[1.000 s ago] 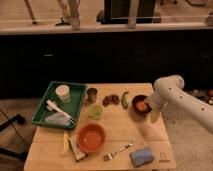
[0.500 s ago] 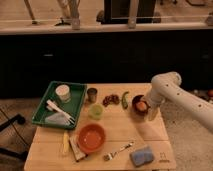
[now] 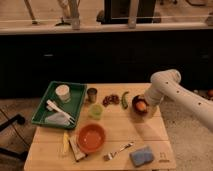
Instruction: Place apple in table surface
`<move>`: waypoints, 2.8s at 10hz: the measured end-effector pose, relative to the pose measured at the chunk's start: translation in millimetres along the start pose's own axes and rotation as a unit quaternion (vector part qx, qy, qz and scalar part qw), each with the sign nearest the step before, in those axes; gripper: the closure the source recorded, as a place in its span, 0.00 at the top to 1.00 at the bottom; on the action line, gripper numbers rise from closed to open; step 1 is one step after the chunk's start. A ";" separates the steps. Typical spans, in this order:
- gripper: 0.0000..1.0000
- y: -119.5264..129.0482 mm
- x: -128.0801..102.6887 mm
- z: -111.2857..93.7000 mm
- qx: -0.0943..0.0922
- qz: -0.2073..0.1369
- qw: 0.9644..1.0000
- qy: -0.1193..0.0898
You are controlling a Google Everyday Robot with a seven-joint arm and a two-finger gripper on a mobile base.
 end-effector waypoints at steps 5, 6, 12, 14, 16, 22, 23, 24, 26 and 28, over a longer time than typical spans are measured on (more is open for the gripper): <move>0.68 -10.6 0.7 -4.7 0.012 -0.003 1.000 -0.008; 0.70 -12.8 1.2 -5.5 0.014 -0.004 1.000 -0.009; 0.66 -25.0 8.9 1.0 0.016 0.003 1.000 -0.015; 0.61 -29.5 10.4 4.4 0.016 0.005 1.000 -0.018; 0.54 -30.5 14.0 6.4 0.016 0.008 1.000 -0.020; 0.53 -28.5 22.3 16.6 0.007 0.015 0.999 -0.028; 0.53 -28.1 23.2 18.5 0.005 0.015 0.999 -0.029; 0.53 -28.0 24.4 19.8 0.004 0.016 0.999 -0.030; 0.61 -27.7 26.4 23.1 0.001 0.017 0.999 -0.031; 0.62 -27.5 26.8 26.8 -0.003 0.018 0.999 -0.032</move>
